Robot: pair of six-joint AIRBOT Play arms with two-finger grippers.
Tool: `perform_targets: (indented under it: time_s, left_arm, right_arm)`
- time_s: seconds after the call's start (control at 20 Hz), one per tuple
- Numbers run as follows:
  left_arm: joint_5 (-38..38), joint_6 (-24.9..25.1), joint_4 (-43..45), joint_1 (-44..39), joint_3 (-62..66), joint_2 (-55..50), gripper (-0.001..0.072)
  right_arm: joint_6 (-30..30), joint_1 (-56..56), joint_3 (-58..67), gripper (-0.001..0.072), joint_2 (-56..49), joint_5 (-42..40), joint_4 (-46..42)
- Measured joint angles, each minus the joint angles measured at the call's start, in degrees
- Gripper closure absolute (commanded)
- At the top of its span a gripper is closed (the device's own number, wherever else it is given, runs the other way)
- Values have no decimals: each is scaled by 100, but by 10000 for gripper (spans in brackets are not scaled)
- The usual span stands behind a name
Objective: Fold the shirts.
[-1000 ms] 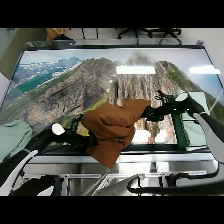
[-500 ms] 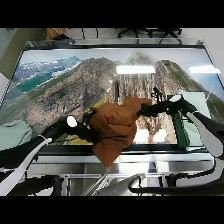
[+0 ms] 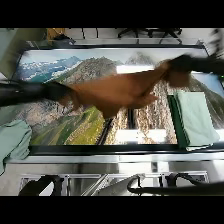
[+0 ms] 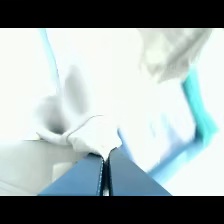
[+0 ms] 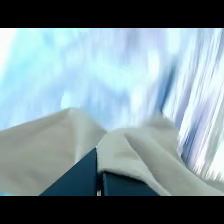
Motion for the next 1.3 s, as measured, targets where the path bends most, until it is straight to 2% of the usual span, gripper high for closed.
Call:
perform_targets:
  time_s: [0.2,0.4,0.55,0.7,0.9,1.05,1.2,1.25,1.3]
  left_arm:
    - [-105,-17,-11,962,1322,955,696]
    - [-146,31,11,1801,2015,1552,696]
    - [-188,63,9,2179,2074,1639,696]
    - [-177,120,-72,2223,1718,1351,695]
    - [308,439,-203,1547,837,181,694]
    - [756,791,-243,885,345,-1279,694]
    - [935,951,-240,560,415,-2966,690]
    - [911,975,-249,529,581,-3493,689]
    - [820,973,-269,529,809,-4004,495]
  right_arm:
    - [0,-415,914,697,918,55,61]
    - [-94,-538,1349,696,1545,-184,79]
    - [-219,-564,1443,696,1606,-245,76]
    - [-280,-555,1469,696,1176,-125,131]
    - [-455,-44,1480,696,-280,240,238]
    - [-546,518,1480,696,-1757,321,216]
    - [-577,874,1480,691,-3283,188,164]
    - [-577,927,1480,580,-3694,103,162]
    - [-577,964,1482,457,-4052,11,162]
